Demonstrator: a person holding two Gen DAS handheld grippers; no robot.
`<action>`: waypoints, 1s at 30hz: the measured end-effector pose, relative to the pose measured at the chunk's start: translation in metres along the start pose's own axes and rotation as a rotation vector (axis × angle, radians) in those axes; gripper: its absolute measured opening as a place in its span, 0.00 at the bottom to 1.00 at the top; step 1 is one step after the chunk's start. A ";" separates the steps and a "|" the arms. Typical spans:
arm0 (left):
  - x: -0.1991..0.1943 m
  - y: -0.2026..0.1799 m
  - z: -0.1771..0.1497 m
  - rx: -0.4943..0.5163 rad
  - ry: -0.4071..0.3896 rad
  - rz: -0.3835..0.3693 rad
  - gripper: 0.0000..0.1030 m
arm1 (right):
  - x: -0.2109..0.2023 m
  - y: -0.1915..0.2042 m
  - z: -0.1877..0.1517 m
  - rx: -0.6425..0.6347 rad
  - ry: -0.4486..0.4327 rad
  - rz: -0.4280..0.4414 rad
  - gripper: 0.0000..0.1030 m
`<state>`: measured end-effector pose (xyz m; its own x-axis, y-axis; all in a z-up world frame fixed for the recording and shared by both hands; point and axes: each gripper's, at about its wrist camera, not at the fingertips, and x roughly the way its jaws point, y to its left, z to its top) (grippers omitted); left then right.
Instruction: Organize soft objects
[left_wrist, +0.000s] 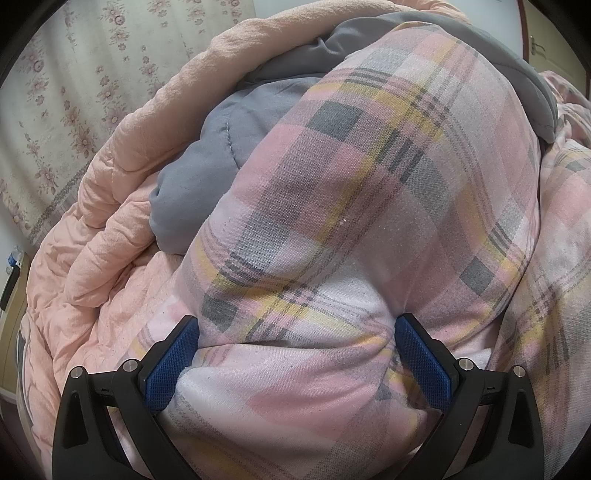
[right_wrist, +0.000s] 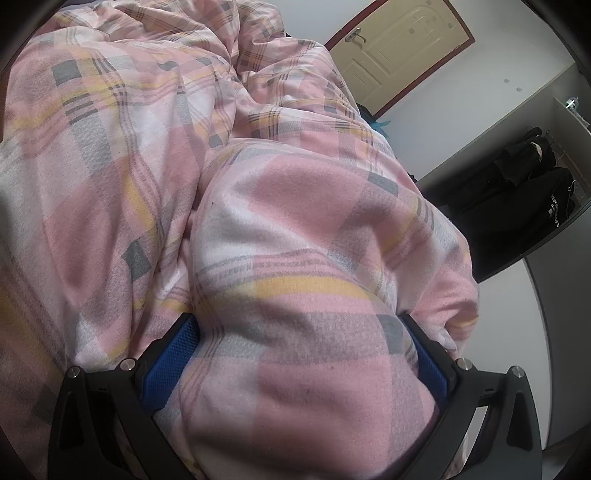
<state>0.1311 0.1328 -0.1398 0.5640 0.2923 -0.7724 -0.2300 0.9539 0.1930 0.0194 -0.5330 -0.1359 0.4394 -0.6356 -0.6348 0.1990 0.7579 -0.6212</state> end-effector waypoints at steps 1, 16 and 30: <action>0.000 0.000 0.000 0.000 0.000 0.001 1.00 | 0.000 0.000 0.000 0.000 0.000 0.000 0.99; 0.000 0.000 0.000 0.001 0.000 0.000 1.00 | 0.000 0.001 0.000 -0.003 -0.002 0.002 0.99; 0.000 0.000 0.000 0.000 0.000 0.000 1.00 | 0.004 0.001 0.001 -0.002 0.005 0.007 0.99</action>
<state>0.1308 0.1327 -0.1396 0.5639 0.2919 -0.7725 -0.2297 0.9540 0.1927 0.0218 -0.5347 -0.1383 0.4362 -0.6314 -0.6412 0.1941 0.7618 -0.6181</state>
